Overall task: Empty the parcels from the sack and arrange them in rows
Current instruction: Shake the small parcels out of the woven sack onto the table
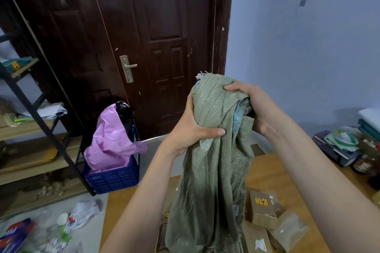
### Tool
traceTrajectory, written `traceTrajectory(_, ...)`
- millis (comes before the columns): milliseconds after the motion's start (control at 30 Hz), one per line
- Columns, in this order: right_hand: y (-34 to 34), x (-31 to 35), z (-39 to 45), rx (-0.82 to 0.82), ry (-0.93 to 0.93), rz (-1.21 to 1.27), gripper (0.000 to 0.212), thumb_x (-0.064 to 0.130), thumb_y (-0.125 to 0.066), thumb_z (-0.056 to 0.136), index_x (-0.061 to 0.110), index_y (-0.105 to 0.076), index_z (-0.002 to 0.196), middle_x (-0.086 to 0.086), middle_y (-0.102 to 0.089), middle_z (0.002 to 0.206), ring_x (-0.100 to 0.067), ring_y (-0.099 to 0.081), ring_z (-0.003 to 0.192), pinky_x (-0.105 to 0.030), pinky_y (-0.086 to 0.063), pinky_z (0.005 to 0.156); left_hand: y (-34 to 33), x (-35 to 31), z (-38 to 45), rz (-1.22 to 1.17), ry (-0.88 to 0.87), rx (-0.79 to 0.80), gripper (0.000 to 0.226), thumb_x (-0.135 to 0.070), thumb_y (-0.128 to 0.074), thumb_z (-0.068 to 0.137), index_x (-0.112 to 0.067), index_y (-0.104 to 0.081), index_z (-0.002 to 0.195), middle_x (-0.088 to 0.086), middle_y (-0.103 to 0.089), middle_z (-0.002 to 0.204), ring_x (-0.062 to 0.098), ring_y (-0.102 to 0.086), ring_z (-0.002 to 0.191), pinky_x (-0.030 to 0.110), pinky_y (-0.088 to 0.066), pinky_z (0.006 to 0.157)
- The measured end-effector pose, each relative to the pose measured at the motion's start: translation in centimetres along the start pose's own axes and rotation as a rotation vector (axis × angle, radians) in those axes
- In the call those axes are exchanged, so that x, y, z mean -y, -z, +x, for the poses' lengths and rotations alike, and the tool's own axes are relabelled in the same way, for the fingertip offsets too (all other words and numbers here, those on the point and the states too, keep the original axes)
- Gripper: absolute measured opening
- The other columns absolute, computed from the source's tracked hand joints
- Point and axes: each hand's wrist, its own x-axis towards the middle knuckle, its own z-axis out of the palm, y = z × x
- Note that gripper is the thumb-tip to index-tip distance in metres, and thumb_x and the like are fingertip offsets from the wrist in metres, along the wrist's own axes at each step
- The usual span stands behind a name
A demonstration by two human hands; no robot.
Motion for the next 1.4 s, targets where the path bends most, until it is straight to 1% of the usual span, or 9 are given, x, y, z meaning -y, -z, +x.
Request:
traceTrajectory(167,-0.4,0.3,0.0,-0.012,0.014,0.041,0.022,0.027,-0.067,0.085,0.01,-0.072,0.098,-0.01,-0.074,0.089,-0.026,-0.071,0.081,-0.04,-0.058,0.081,-0.4,-0.4,0.3,-0.041,-0.024,-0.062,0.123,-0.01,-0.092,0.052,-0.041,-0.022,0.147,0.002,-0.049,0.142,0.018,-0.056,0.128,0.047,-0.048,0.104)
traceTrajectory(500,-0.7,0.8,-0.2,0.023,0.056,0.095,0.018,0.027,-0.062,0.089,0.012,-0.071,0.088,-0.007,-0.073,0.078,-0.021,-0.071,0.069,-0.032,-0.059,0.067,-0.9,-1.4,0.7,-0.037,-0.082,-0.148,0.114,-0.018,-0.094,0.05,-0.034,-0.029,0.143,0.002,-0.049,0.141,0.019,-0.053,0.13,0.047,-0.048,0.105)
traceTrajectory(667,-0.8,1.8,-0.2,0.03,0.095,0.053,0.016,0.028,-0.065,0.087,0.013,-0.072,0.089,-0.008,-0.073,0.085,-0.024,-0.071,0.078,-0.037,-0.058,0.077,-1.2,-2.1,1.0,-0.055,-0.116,-0.167,0.111,-0.018,-0.093,0.049,-0.031,-0.032,0.141,0.003,-0.051,0.139,0.019,-0.054,0.128,0.048,-0.048,0.104)
traceTrajectory(800,-0.7,2.2,-0.1,0.042,0.101,0.059,0.022,0.029,-0.066,0.087,0.017,-0.077,0.072,-0.007,-0.074,0.081,-0.023,-0.071,0.075,-0.037,-0.058,0.077,-1.2,-2.5,1.3,-0.057,-0.129,-0.192,0.113,-0.018,-0.094,0.049,-0.03,-0.032,0.143,0.004,-0.052,0.139,0.02,-0.055,0.128,0.048,-0.048,0.104)
traceTrajectory(933,-0.7,2.0,-0.3,0.033,0.052,0.04,0.023,0.033,-0.067,0.086,0.013,-0.073,0.094,-0.01,-0.073,0.093,-0.027,-0.07,0.087,-0.044,-0.054,0.09,-1.3,-2.3,1.3,-0.059,-0.12,-0.225,0.099,-0.012,-0.093,0.051,-0.033,-0.041,0.133,0.002,-0.058,0.132,0.016,-0.06,0.121,0.043,-0.051,0.102)
traceTrajectory(1067,-0.2,1.2,0.3,0.007,0.01,-0.049,0.045,0.043,-0.072,0.082,0.011,-0.071,0.113,-0.014,-0.073,0.112,-0.033,-0.069,0.107,-0.053,-0.048,0.101,-1.2,-1.7,1.1,-0.062,-0.095,-0.259,0.098,-0.006,-0.09,0.054,-0.026,-0.041,0.136,0.003,-0.06,0.129,0.014,-0.062,0.117,0.033,-0.055,0.093)
traceTrajectory(1200,0.0,0.4,0.8,-0.041,-0.018,-0.188,0.061,0.057,-0.072,0.073,0.014,-0.071,0.117,-0.015,-0.073,0.113,-0.036,-0.067,0.111,-0.059,-0.047,0.102,-0.9,-1.1,1.0,-0.059,-0.068,-0.274,0.092,0.005,-0.088,0.062,-0.027,-0.04,0.134,0.003,-0.058,0.128,0.014,-0.062,0.115,0.026,-0.056,0.085)
traceTrajectory(1300,-0.3,0.1,1.1,-0.131,0.018,-0.305,0.049,0.057,-0.066,0.081,0.018,-0.072,0.11,-0.007,-0.076,0.106,-0.026,-0.073,0.099,-0.047,-0.055,0.096,-0.8,-0.8,0.9,-0.031,-0.058,-0.299,0.091,0.003,-0.088,0.062,-0.027,-0.039,0.133,0.001,-0.058,0.127,0.013,-0.062,0.116,0.029,-0.057,0.087)
traceTrajectory(1400,-0.6,-0.1,1.2,-0.292,0.255,-0.469,0.029,0.048,-0.057,0.094,0.026,-0.065,0.112,0.012,-0.069,0.105,0.0,-0.063,0.094,-0.024,-0.05,0.081,-0.9,-0.6,1.0,0.001,-0.052,-0.325,0.092,-0.002,-0.091,0.06,-0.027,-0.038,0.131,-0.003,-0.057,0.125,0.009,-0.06,0.114,0.031,-0.057,0.091)
